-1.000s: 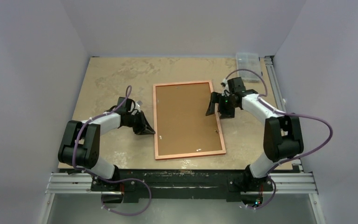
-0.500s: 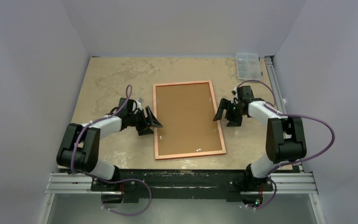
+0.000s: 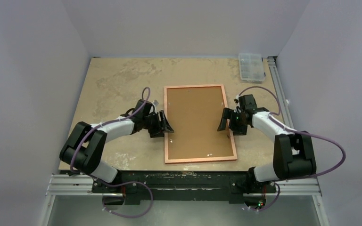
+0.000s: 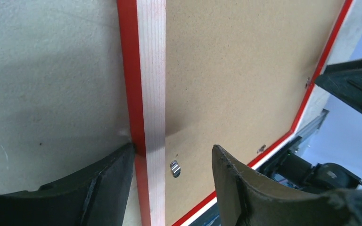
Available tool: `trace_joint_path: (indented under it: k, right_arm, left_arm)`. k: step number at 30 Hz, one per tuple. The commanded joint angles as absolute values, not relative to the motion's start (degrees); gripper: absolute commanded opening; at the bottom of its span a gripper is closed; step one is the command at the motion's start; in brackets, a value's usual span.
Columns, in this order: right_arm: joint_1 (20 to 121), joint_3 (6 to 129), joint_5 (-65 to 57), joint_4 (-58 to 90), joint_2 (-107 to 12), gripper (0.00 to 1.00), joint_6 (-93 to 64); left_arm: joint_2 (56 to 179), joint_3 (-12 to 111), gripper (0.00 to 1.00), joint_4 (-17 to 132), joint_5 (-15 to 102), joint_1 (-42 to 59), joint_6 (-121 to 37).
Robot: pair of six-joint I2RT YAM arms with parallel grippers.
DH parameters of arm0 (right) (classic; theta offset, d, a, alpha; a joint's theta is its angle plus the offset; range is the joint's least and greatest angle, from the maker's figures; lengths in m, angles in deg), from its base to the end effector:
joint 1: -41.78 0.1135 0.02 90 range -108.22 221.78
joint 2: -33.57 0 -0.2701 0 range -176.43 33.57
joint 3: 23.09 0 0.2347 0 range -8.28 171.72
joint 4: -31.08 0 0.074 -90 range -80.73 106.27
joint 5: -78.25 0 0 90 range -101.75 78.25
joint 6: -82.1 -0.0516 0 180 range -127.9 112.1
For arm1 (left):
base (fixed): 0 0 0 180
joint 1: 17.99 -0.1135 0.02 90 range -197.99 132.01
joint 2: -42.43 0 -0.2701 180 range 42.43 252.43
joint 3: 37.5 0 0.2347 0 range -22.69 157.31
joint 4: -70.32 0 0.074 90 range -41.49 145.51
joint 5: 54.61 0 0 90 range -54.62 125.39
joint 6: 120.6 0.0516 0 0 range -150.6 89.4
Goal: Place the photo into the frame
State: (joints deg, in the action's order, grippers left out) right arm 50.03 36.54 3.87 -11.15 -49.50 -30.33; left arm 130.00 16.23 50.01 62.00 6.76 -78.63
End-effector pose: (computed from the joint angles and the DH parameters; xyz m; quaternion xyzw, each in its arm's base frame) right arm 0.2491 0.0502 0.1756 0.0911 0.9646 0.1833 0.1662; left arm 0.2390 -0.1356 0.1553 -0.1174 0.9212 -0.3540 0.1112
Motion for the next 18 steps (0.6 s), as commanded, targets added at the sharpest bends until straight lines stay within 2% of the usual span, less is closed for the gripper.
trace_joint_path:
  k: [1,9,15,18]
  right_arm:
    - [52.3,33.8,9.7,-14.9,-43.8,0.8,-31.9]
    - [52.3,34.1,7.9,-14.6,-43.2,0.81,-31.6]
    - [52.3,34.8,7.9,-14.7,-44.3,0.8,-31.0]
    - [52.3,34.7,8.0,-14.8,-44.3,0.8,-31.1]
  left_arm:
    - [129.1,17.1,0.59,41.9,55.9,12.4,-79.7]
    - [130.3,24.3,0.59,29.3,42.4,20.7,-77.3]
    - [130.7,25.6,0.51,25.0,37.4,23.9,-76.9]
    - [130.1,25.3,0.54,23.9,36.8,25.3,-77.0]
